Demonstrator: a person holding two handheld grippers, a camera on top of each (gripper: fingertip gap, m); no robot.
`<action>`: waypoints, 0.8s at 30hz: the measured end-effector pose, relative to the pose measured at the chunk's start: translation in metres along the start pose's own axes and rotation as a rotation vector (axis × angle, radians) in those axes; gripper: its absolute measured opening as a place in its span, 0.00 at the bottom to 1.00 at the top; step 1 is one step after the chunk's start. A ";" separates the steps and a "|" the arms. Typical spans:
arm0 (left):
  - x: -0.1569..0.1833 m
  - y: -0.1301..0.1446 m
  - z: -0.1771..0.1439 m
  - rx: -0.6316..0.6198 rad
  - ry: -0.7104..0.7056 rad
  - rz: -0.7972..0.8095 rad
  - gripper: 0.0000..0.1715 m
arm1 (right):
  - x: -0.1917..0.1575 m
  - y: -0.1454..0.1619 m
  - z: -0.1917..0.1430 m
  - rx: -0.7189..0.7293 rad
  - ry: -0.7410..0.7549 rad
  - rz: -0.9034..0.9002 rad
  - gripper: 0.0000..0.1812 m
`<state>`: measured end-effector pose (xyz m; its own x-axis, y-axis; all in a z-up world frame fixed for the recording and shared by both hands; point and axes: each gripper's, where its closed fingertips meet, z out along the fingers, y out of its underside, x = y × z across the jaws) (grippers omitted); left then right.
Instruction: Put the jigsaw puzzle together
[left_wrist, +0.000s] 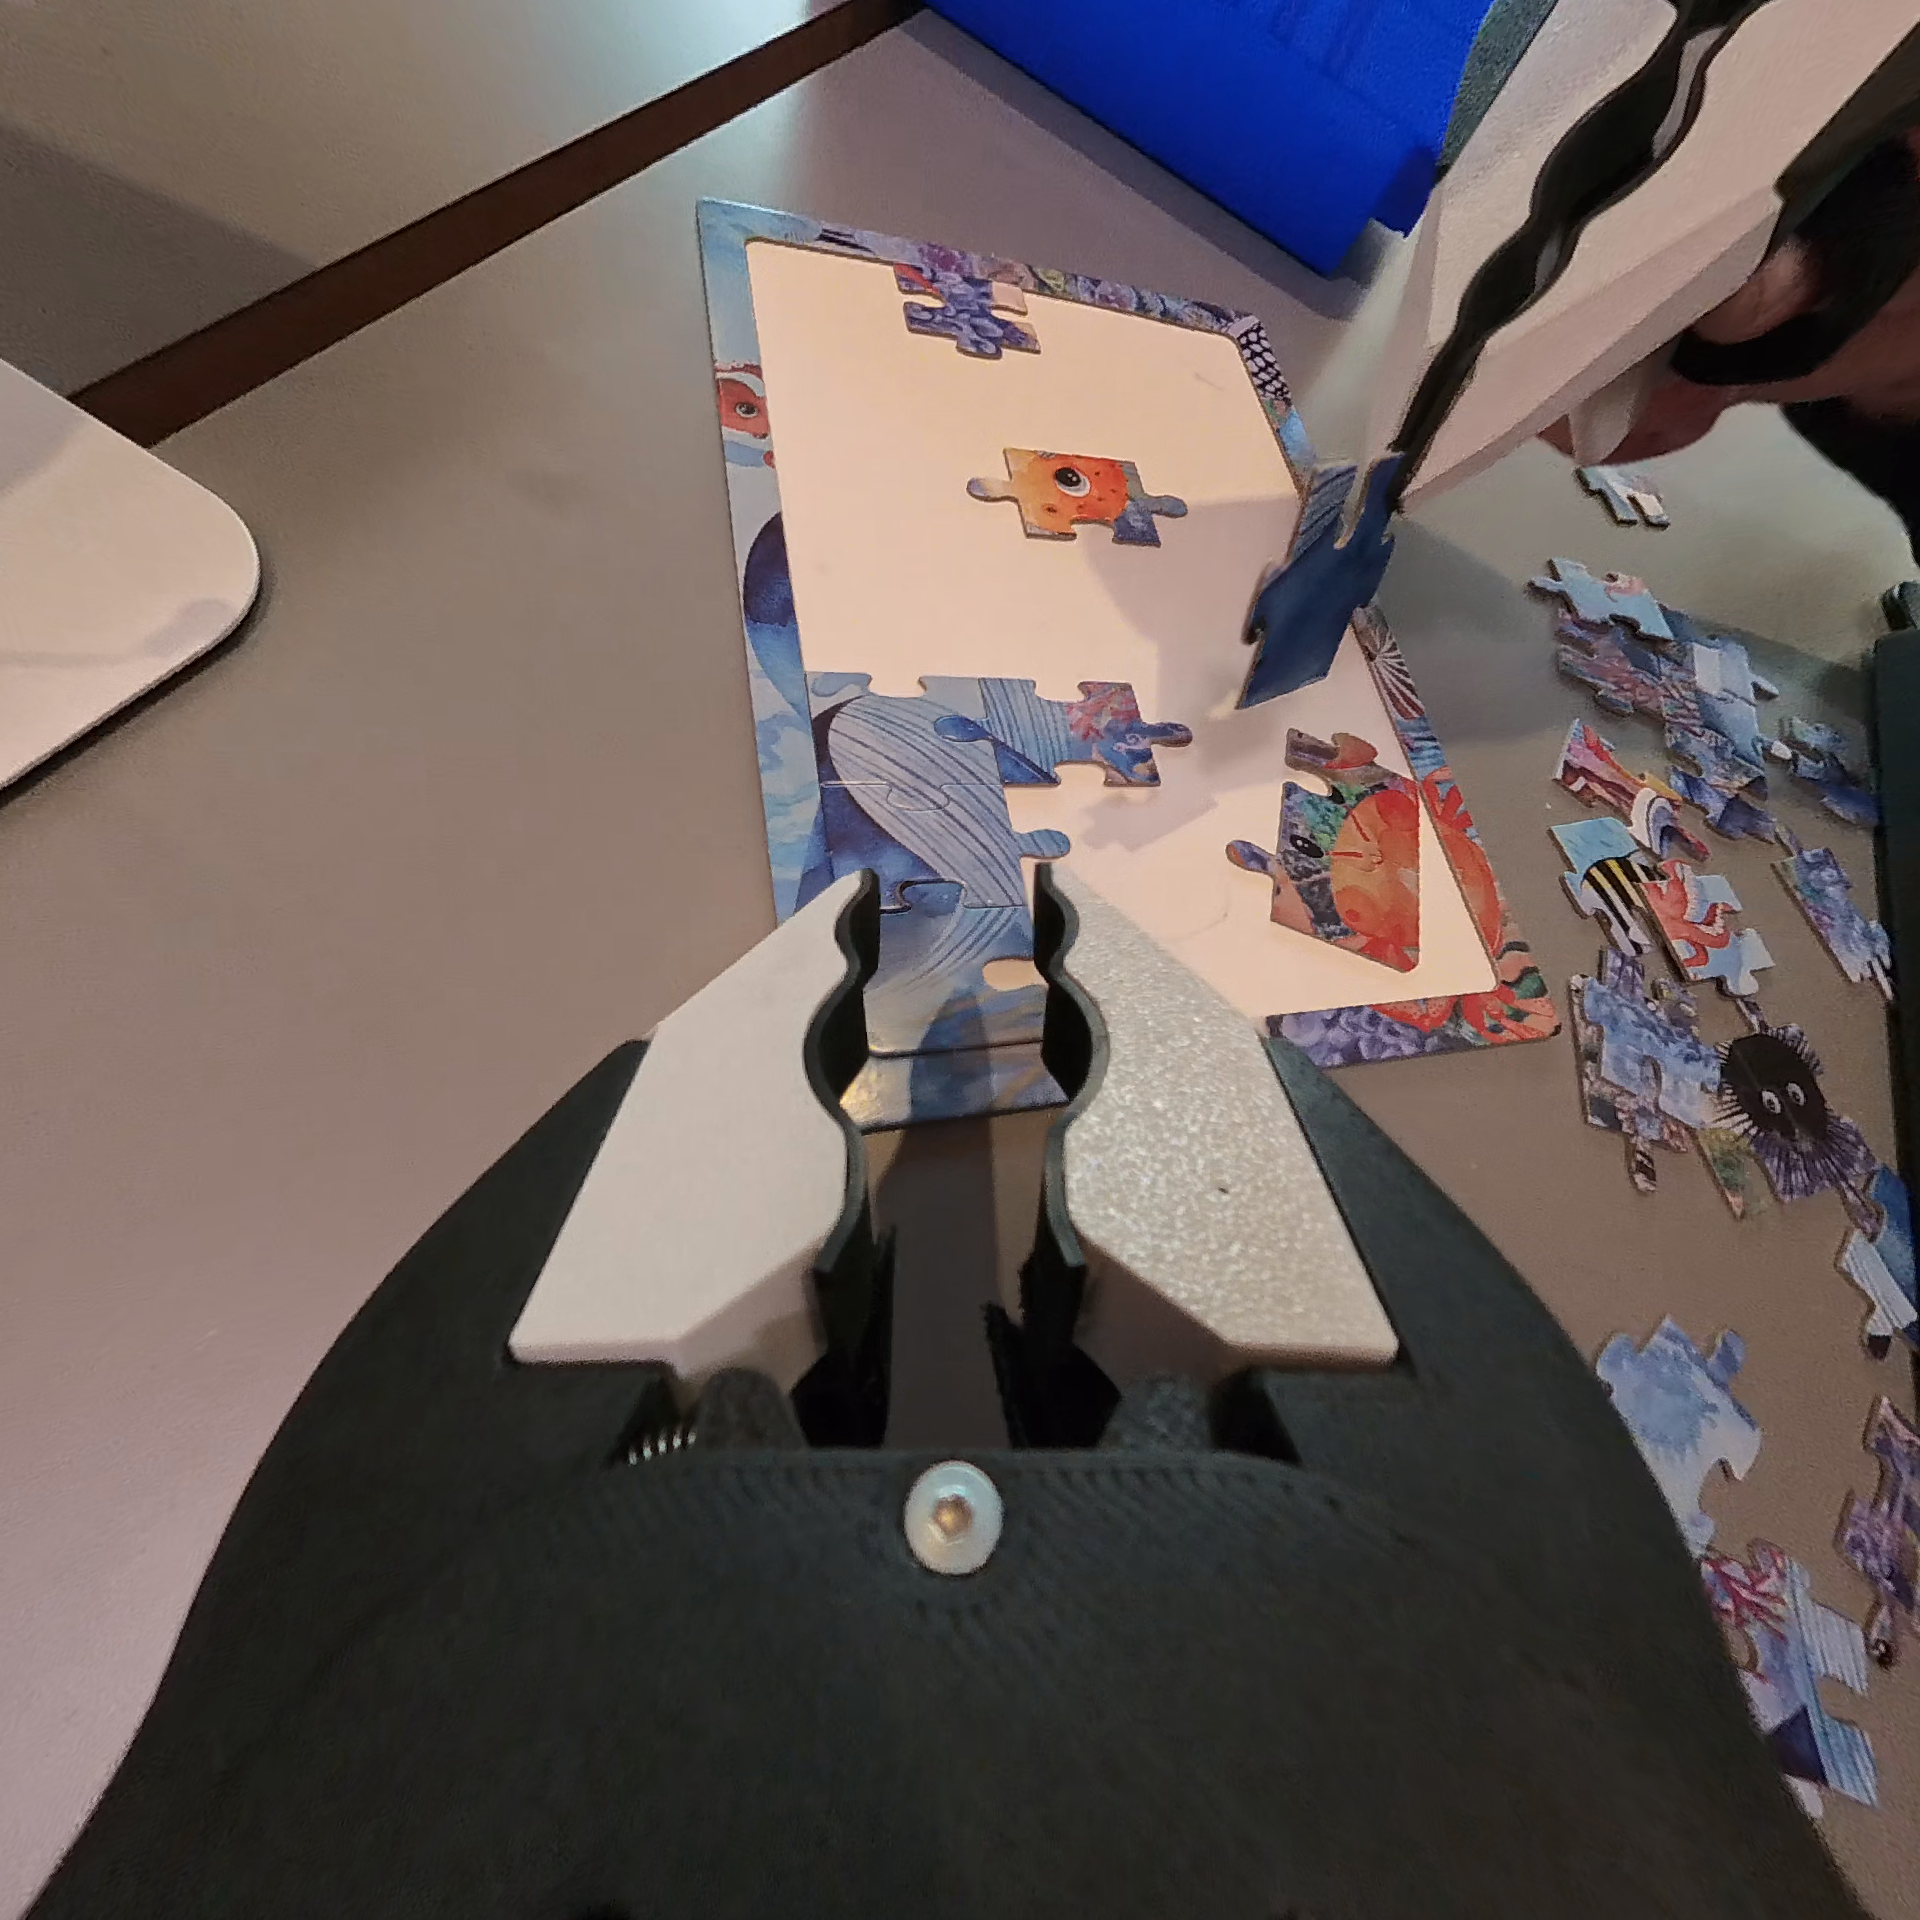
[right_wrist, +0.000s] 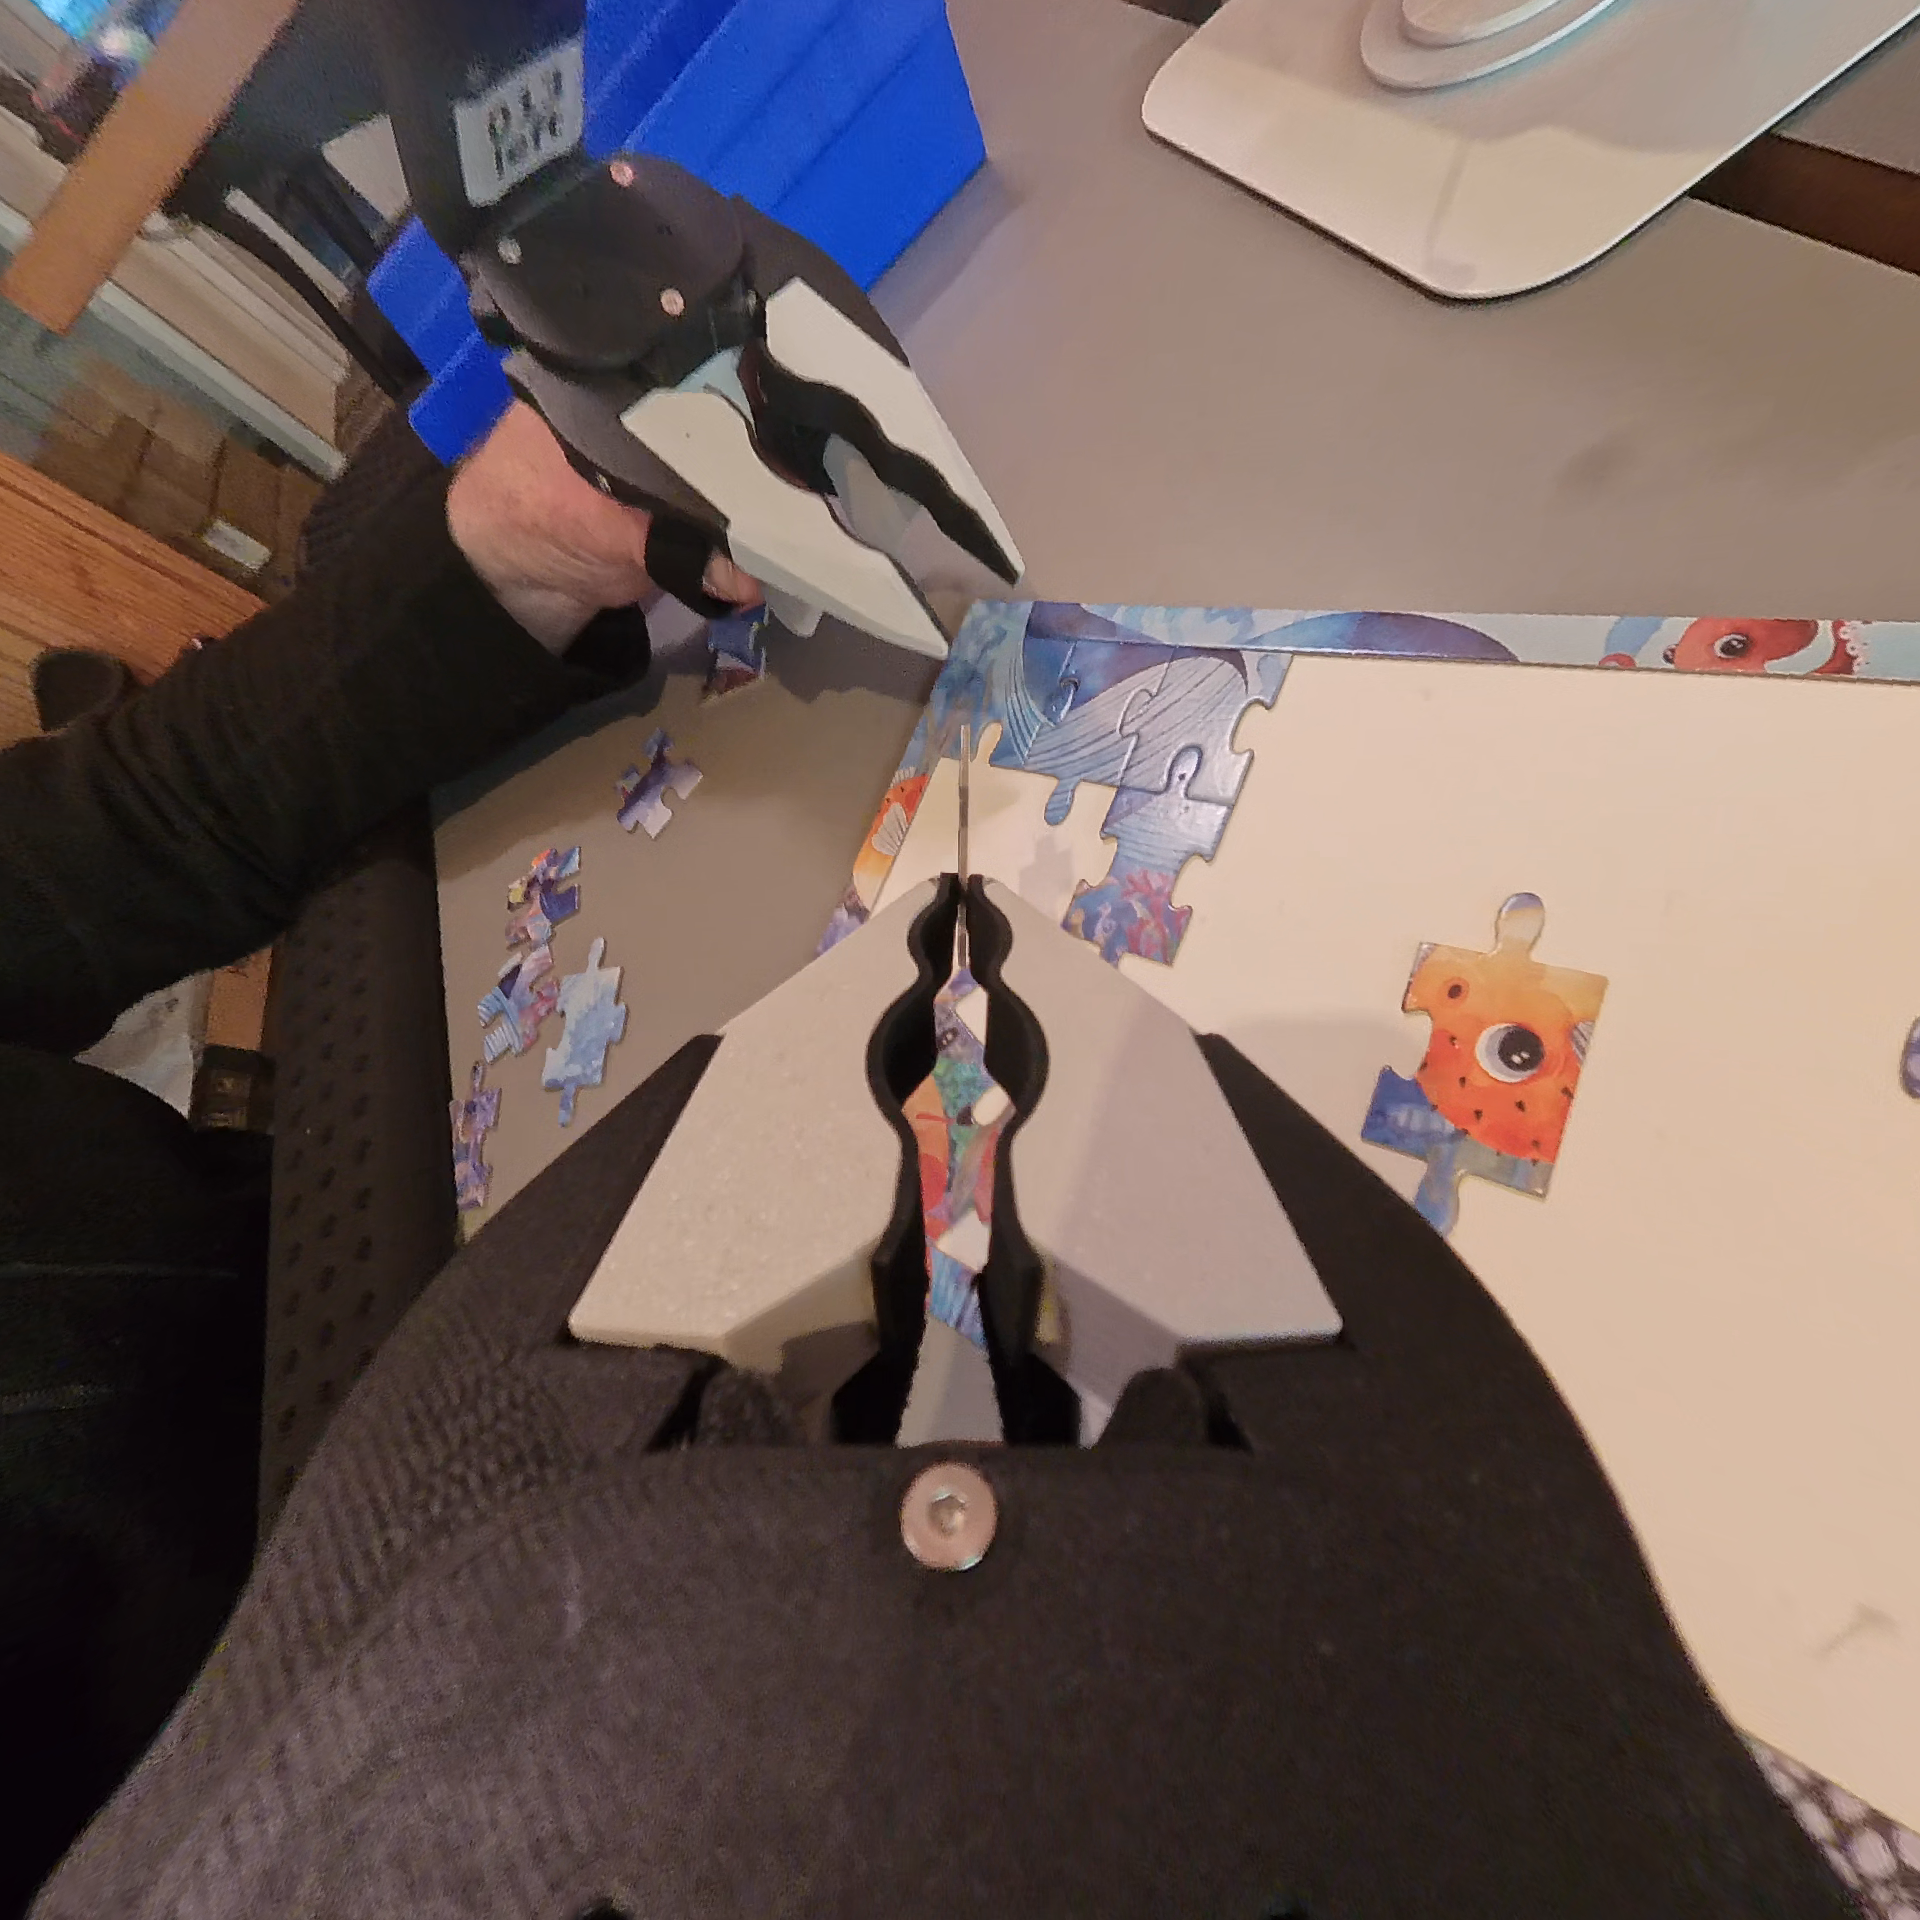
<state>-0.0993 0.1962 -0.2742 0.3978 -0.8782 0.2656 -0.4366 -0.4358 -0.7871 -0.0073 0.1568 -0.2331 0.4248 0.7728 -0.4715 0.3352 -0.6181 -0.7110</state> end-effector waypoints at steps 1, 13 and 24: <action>-0.002 0.001 0.000 -0.007 -0.006 -0.002 0.16 | 0.000 0.002 -0.001 -0.028 0.003 -0.017 0.00; -0.004 0.020 0.011 -0.095 -0.015 0.017 0.16 | -0.001 0.017 0.051 -0.730 -0.125 -0.248 0.00; -0.007 0.024 0.015 -0.110 0.002 -0.013 0.14 | 0.026 0.007 0.082 -0.938 -0.127 -0.257 0.02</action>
<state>-0.1006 0.1946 -0.3032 0.4021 -0.8727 0.2769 -0.5176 -0.4661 -0.7175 -0.0626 0.1848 -0.2928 0.1700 0.8756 -0.4522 0.9605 -0.2499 -0.1228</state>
